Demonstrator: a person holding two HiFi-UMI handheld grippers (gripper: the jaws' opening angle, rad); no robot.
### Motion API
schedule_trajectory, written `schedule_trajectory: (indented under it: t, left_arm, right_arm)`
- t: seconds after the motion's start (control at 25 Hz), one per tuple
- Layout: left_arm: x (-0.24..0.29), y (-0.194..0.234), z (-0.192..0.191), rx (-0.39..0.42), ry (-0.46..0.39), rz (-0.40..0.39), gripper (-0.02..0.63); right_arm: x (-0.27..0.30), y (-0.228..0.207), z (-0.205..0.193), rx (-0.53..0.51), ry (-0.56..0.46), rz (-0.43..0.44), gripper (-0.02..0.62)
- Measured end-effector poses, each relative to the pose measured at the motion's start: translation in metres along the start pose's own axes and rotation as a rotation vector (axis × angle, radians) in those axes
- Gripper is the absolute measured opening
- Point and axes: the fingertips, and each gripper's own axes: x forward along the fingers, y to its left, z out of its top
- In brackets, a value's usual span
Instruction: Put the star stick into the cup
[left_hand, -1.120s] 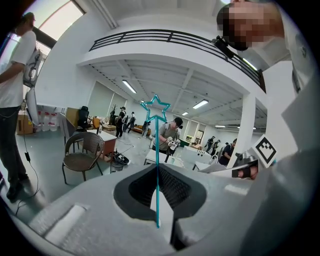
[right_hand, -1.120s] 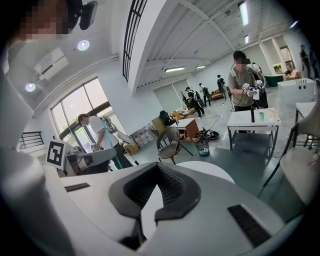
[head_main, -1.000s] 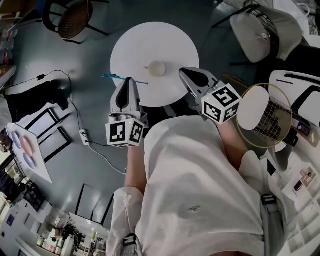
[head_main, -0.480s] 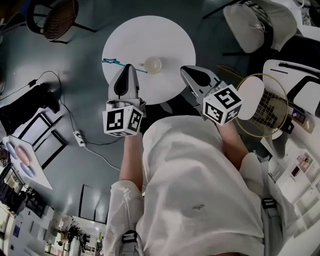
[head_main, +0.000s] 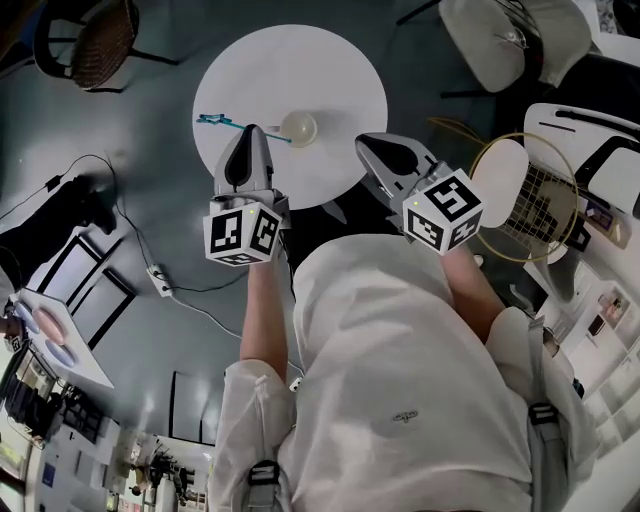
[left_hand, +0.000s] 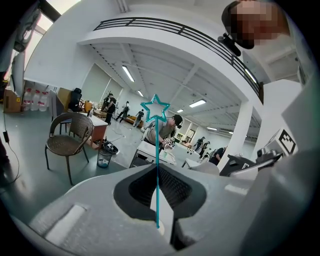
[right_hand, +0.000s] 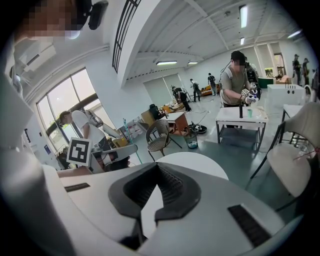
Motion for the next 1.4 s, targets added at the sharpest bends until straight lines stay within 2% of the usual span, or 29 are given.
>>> schedule_trajectory:
  t: [0.68,1.4]
  left_arm:
    - [0.039,0.004,-0.059,0.005,0.081,-0.017,0.017]
    - [0.053,0.007,-0.098,-0.021,0.138,-0.029,0.017]
  right_arm:
    - [-0.004,-0.015,-0.025,0.036,0.046,-0.034,0.008]
    - [-0.007,-0.021,-0.036,0.079,0.051,-0.057,0.008]
